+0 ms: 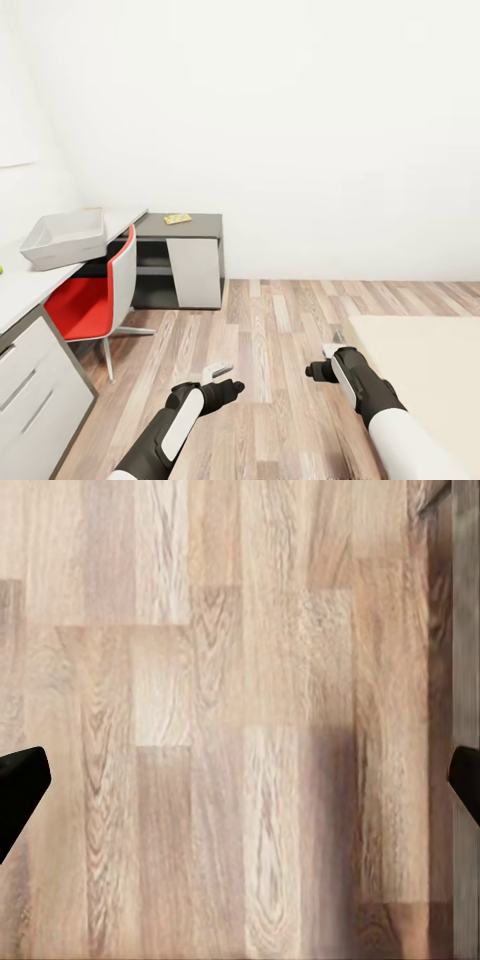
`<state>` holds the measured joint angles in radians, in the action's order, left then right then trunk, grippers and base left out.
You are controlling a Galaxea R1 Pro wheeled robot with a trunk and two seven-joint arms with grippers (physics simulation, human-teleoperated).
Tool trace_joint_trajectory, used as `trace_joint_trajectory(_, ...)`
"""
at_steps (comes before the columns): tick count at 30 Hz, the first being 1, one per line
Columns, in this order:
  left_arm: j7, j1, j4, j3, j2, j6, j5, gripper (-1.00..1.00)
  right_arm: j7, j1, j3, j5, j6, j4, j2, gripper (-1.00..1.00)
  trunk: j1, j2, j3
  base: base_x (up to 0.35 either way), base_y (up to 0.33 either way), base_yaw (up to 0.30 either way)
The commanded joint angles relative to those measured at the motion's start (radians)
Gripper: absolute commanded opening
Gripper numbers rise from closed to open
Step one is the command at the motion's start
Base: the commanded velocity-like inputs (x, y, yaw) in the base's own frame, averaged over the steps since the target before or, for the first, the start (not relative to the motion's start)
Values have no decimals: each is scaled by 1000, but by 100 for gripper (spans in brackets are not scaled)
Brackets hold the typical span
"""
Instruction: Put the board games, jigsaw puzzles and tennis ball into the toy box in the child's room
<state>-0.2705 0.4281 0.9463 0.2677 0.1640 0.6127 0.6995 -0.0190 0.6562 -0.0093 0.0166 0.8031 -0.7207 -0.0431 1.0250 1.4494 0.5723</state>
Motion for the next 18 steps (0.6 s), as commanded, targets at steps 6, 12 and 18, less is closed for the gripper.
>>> trace_joint_trajectory(6,-9,0,3,2,-1,0,16,100,-4,0,-1,1,-4,-3,-1,100,0,1,5,0,0,-255)
trace_joint_trajectory(12,-9,-1,5,3,-1,-9,20,100,-4,-1,-1,1,-9,-21,-2,100,0,1,10,0,0,-256)
trace_joint_trajectory(18,-9,-2,8,4,-1,-16,22,100,-5,-6,-2,0,-11,-35,-2,100,0,1,14,0,0,-256)
